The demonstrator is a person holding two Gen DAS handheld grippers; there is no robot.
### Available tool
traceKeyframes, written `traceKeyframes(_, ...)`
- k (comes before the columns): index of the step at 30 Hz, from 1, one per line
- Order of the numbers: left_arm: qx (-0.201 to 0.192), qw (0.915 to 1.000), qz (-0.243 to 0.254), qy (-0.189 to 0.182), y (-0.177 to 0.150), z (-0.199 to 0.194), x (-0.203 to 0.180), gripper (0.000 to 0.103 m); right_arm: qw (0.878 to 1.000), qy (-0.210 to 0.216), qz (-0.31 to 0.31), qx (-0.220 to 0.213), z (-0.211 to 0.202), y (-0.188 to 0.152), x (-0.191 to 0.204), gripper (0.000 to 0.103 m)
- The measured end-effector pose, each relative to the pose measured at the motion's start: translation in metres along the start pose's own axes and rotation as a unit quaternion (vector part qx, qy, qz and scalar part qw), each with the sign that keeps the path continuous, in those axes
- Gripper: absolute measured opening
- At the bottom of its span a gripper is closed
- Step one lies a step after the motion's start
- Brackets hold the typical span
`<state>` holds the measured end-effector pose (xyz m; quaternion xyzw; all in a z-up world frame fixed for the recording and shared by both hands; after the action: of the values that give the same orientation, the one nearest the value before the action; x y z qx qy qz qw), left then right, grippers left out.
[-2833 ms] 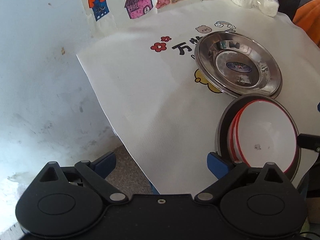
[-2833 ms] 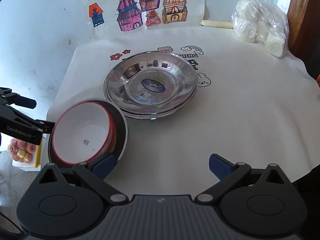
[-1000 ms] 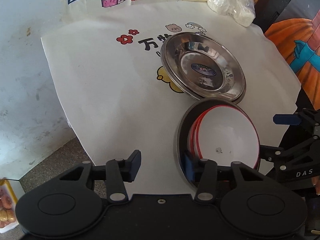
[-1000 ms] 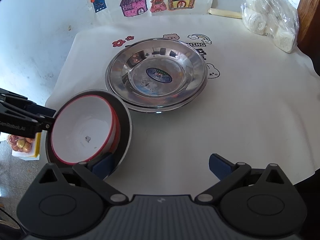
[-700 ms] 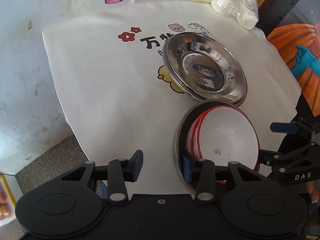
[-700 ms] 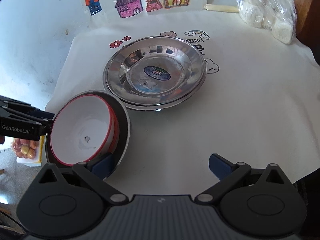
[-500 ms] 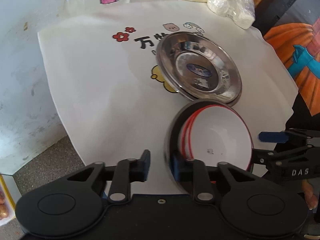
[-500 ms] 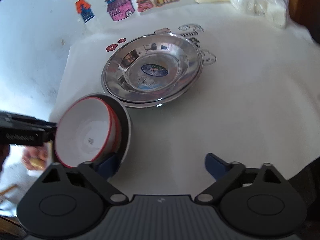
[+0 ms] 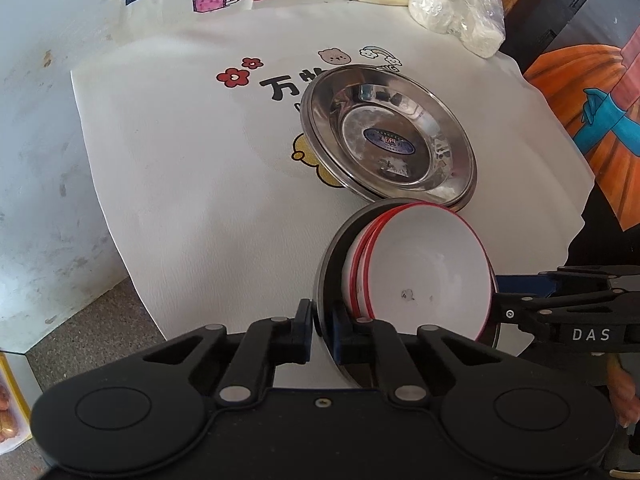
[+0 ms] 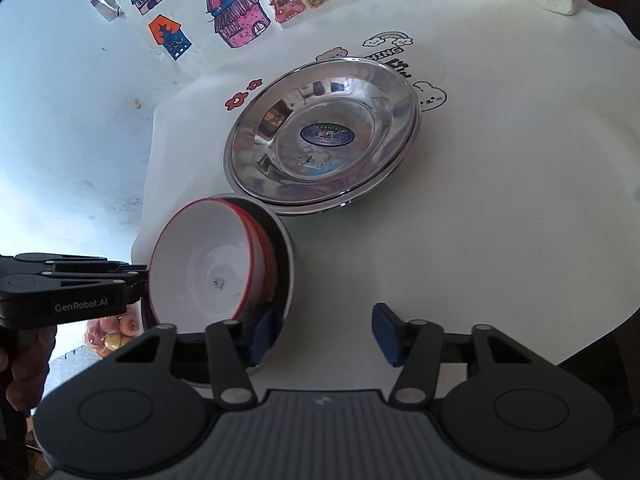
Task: Organize plates and bowls
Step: 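Lift the bowl stack with both grippers and carry it toward the steel plates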
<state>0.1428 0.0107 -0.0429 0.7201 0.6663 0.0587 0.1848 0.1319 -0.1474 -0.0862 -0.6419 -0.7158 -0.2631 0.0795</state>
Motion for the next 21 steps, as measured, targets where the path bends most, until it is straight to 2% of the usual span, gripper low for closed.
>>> traceKeyframes(1, 0.0, 1.0, 0.0, 0.0, 0.0, 0.0, 0.0, 0.009, 1.0, 0.003, 0.003, 0.002, 0.001, 0.0, 0.001, 0.05)
traceKeyframes(3, -0.003, 1.0, -0.001, 0.0, 0.0, 0.0, 0.0, 0.009, 1.0, 0.014, 0.005, 0.007, 0.004, 0.0, 0.005, 0.035)
traceKeyframes(4, -0.003, 1.0, -0.001, -0.001, 0.0, 0.0, 0.0, 0.009, 1.0, 0.021, 0.004, 0.011, 0.007, 0.0, 0.008, 0.033)
traceKeyframes(6, -0.002, 1.0, -0.005, -0.002, 0.0, 0.0, 0.001, 0.009, 1.0, 0.025, 0.001, 0.015, 0.012, 0.0, 0.014, 0.02)
traceKeyframes(10, -0.005, 1.0, -0.004, -0.003, -0.001, 0.0, 0.001, 0.009, 1.0, 0.014, -0.01, 0.014, 0.015, -0.001, 0.02, 0.019)
traceKeyframes(18, -0.005, 0.9999, -0.012, 0.002, 0.0, 0.0, 0.001, 0.008, 1.0, 0.022, -0.002, 0.012, 0.014, -0.003, 0.019, 0.018)
traceKeyframes(21, -0.007, 0.9998, -0.016, 0.002, 0.0, 0.0, 0.001, 0.008, 0.999, 0.039, 0.014, 0.018, 0.016, -0.002, 0.015, 0.019)
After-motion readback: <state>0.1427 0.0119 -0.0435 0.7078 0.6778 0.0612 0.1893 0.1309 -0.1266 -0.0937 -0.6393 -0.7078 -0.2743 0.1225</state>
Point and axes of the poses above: each gripper's, at about its wrist camera, not at the fingertips, and z roughly the way its jaws point, x to its left, y to its top, the point moved 9 cm from there along z, roughly the way its jaws point, and after that the axes turned 6 degrees about y, right-handed, at the moved point
